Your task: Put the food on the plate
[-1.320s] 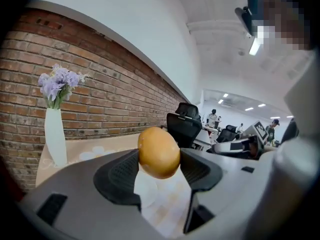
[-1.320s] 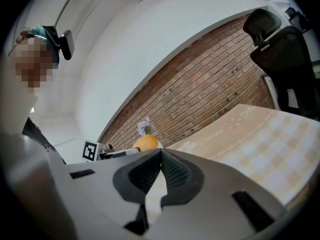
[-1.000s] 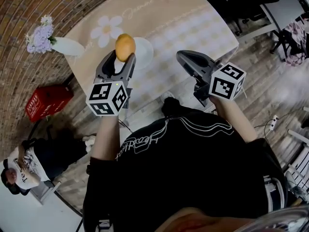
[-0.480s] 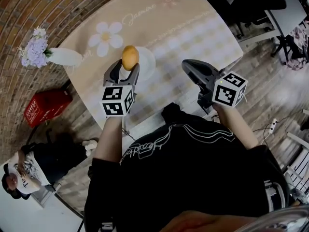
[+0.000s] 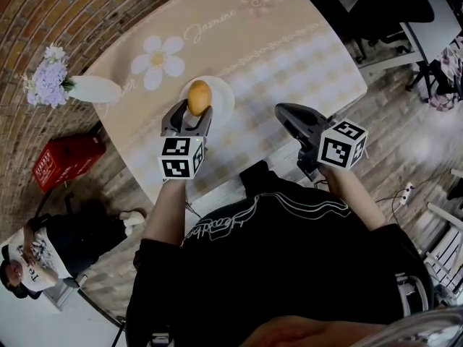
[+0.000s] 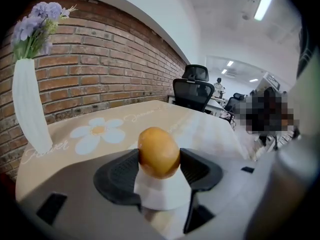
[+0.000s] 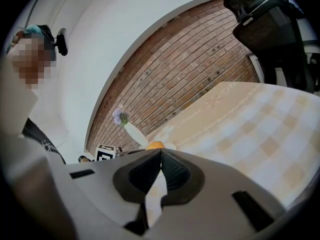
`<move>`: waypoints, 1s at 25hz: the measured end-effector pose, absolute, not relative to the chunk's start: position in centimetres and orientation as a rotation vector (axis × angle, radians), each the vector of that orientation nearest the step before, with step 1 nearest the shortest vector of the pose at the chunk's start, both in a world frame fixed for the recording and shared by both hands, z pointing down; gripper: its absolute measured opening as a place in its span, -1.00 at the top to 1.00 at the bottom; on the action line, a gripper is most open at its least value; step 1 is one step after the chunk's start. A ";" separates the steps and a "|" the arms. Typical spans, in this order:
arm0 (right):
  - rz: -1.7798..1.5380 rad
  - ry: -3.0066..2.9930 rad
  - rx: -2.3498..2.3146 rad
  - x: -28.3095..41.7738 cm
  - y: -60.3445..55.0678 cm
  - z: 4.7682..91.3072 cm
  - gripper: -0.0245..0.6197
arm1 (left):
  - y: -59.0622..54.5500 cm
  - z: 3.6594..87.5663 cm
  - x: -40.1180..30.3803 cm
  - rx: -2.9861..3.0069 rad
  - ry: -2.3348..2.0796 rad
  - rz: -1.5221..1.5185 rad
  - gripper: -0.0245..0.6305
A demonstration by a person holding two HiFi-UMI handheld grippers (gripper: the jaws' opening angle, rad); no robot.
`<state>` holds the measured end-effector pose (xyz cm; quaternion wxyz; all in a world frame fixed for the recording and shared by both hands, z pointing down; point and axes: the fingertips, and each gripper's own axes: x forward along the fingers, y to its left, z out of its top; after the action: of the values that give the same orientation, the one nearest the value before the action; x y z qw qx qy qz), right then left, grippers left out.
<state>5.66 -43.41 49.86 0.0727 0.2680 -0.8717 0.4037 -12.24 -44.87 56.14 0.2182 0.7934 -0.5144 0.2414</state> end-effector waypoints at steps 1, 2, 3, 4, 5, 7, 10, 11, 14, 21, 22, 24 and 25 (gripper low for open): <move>1.216 -2.614 0.810 5.7 -43.4 50.0 0.93 | -44.8 56.4 -12.2 2.199 -1.416 0.667 0.16; 1.219 -2.612 0.814 5.7 -43.5 50.0 0.93 | -44.7 56.5 -12.1 2.205 -1.411 0.666 0.16; 1.221 -2.611 0.817 5.8 -43.5 50.0 0.93 | -44.6 56.6 -12.1 2.211 -1.409 0.664 0.16; 1.223 -2.613 0.820 5.7 -43.4 50.0 0.93 | -44.6 56.6 -12.1 2.216 -1.412 0.663 0.16; 1.224 -2.614 0.821 5.7 -43.4 50.1 0.93 | -44.6 56.7 -12.1 2.219 -1.416 0.662 0.16; 1.224 -2.613 0.823 5.7 -43.2 50.1 0.93 | -44.7 56.7 -12.1 2.225 -1.423 0.660 0.16; 1.229 -2.610 0.829 5.9 -42.8 50.3 0.93 | -44.6 56.7 -12.0 2.225 -1.417 0.669 0.16; 1.232 -2.606 0.830 5.9 -42.6 50.3 0.93 | -44.5 56.8 -11.9 2.222 -1.412 0.669 0.16; 1.241 -2.600 0.837 6.0 -42.0 50.4 0.93 | -44.3 56.9 -11.9 2.216 -1.407 0.665 0.14; 1.224 -2.597 0.841 6.2 -41.0 50.0 0.93 | -43.9 56.1 -11.6 2.228 -1.395 0.607 0.07; 1.223 -2.598 0.842 6.2 -40.8 49.9 0.93 | -43.8 55.9 -11.7 2.227 -1.397 0.597 0.06; 1.226 -2.600 0.842 6.2 -40.3 49.8 0.93 | -43.4 55.5 -11.7 2.223 -1.405 0.574 0.05; 1.227 -2.601 0.840 6.1 -40.0 49.7 0.93 | -43.2 55.3 -11.8 2.219 -1.407 0.562 0.05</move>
<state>6.12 -40.03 49.72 0.0724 0.2797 -0.8658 0.4085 -11.80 -43.18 55.32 0.2251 0.8046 -0.5103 0.2039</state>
